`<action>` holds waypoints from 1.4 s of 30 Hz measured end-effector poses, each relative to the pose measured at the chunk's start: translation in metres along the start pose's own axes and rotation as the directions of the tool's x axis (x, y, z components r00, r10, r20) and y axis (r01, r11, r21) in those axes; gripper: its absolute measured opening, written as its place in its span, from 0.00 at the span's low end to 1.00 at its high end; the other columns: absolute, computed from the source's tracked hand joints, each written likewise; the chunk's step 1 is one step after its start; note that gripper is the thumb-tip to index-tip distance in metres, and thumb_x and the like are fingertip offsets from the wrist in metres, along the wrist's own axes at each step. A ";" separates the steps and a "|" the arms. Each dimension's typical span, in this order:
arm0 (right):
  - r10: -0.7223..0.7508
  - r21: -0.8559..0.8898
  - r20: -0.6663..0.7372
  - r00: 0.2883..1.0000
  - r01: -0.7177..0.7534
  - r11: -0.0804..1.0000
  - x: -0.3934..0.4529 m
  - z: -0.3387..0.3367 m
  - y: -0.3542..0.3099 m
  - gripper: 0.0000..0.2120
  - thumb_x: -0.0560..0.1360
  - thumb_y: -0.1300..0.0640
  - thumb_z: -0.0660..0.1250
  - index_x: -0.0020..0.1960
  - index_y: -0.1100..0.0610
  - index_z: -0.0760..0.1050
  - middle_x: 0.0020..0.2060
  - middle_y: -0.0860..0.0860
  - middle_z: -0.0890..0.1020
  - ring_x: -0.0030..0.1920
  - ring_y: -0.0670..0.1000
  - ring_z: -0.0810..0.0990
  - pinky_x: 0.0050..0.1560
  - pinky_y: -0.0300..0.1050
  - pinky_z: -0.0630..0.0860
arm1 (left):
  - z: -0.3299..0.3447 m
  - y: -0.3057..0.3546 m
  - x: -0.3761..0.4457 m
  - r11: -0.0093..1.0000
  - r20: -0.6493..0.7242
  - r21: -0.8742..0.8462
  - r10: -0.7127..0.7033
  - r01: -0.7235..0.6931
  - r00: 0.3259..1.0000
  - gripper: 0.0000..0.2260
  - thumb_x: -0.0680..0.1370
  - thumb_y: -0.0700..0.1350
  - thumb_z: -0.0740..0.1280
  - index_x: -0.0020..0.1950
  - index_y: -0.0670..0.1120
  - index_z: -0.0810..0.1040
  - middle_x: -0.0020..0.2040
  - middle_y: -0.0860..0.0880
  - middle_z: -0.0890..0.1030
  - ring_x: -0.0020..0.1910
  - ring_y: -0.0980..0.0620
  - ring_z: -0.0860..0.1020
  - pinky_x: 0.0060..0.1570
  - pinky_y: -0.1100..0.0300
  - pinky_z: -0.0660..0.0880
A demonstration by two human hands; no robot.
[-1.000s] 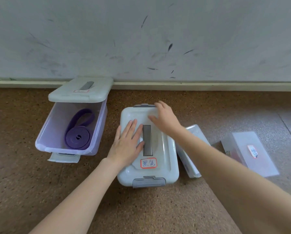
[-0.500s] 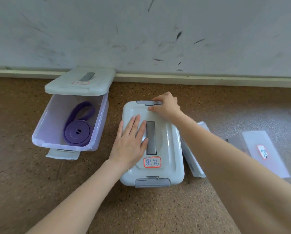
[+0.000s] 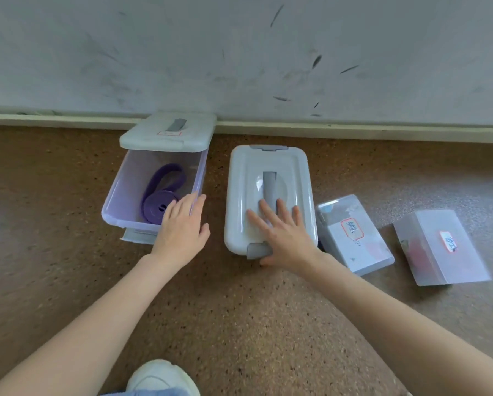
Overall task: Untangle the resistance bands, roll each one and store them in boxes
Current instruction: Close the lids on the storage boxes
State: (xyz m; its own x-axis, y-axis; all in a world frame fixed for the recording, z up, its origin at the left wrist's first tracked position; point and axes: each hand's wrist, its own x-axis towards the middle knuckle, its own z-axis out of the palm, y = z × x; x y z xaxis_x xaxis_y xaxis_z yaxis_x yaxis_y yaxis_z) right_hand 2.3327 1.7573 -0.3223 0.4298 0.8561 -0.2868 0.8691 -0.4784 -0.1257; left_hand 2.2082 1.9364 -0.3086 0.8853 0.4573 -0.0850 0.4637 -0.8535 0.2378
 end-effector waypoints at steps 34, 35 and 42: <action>0.543 0.855 -0.187 0.819 -0.137 0.501 0.116 -0.014 -0.159 0.24 0.74 0.60 0.67 0.68 0.59 0.63 0.69 0.54 0.58 0.64 0.56 0.60 0.54 0.32 0.56 | -0.036 -0.145 0.026 0.619 0.038 -0.529 -0.666 0.581 0.745 0.20 0.79 0.51 0.61 0.69 0.44 0.71 0.66 0.41 0.68 0.65 0.40 0.68 0.64 0.48 0.65; 0.563 0.874 -0.142 0.814 -0.165 0.458 0.118 -0.018 -0.157 0.26 0.74 0.59 0.67 0.68 0.59 0.62 0.69 0.55 0.59 0.64 0.56 0.61 0.57 0.35 0.58 | -0.039 -0.147 0.027 0.603 0.064 -0.590 -0.627 0.537 0.776 0.20 0.80 0.50 0.60 0.69 0.43 0.70 0.67 0.42 0.69 0.65 0.41 0.70 0.65 0.48 0.67; 0.448 0.791 -0.123 0.886 -0.185 0.584 0.125 -0.039 -0.163 0.18 0.77 0.54 0.63 0.64 0.59 0.71 0.72 0.55 0.60 0.70 0.57 0.60 0.68 0.47 0.57 | -0.049 -0.147 0.027 0.678 -0.024 -0.578 -0.570 0.454 0.821 0.16 0.79 0.45 0.63 0.66 0.42 0.74 0.60 0.43 0.79 0.58 0.44 0.76 0.52 0.54 0.71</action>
State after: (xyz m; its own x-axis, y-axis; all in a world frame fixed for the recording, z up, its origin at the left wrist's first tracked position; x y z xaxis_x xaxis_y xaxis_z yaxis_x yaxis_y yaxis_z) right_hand 2.2541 1.9497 -0.3008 0.7999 0.5681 -0.1932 0.2343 -0.5920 -0.7711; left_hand 2.1619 2.0859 -0.2985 0.4619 0.8680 -0.1821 0.6956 -0.2272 0.6816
